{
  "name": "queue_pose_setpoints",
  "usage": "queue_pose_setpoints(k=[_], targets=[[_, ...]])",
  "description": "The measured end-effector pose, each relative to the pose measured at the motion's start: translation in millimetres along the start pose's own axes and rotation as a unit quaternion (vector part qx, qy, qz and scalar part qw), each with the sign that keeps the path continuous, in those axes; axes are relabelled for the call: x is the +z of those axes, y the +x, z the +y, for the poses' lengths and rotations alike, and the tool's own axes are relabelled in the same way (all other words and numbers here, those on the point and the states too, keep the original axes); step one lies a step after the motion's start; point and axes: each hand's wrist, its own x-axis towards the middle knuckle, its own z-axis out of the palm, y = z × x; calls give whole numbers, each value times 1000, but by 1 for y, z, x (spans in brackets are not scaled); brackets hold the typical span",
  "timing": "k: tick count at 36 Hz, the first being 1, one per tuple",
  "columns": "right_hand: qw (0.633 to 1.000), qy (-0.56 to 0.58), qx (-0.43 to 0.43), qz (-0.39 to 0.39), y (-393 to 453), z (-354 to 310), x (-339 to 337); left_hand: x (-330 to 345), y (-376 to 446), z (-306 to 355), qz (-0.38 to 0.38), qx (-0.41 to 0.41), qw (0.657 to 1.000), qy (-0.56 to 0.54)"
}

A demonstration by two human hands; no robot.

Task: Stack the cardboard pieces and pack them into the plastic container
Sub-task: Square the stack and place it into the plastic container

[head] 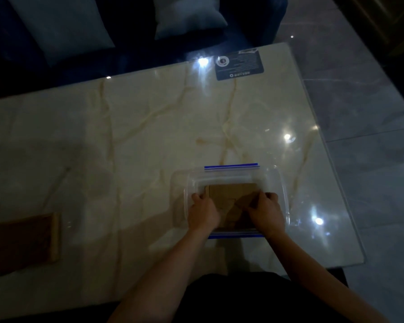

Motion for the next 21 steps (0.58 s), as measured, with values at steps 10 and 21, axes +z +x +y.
queue_pose_setpoints(k=[10, 21], targets=[[994, 102, -14, -21, 2, -2, -7, -9, -1, 1, -36, -55, 982, -180], [990, 126, -31, -57, -1, -3, -17, -6, -8, -6, -41, -23, 971, -233]])
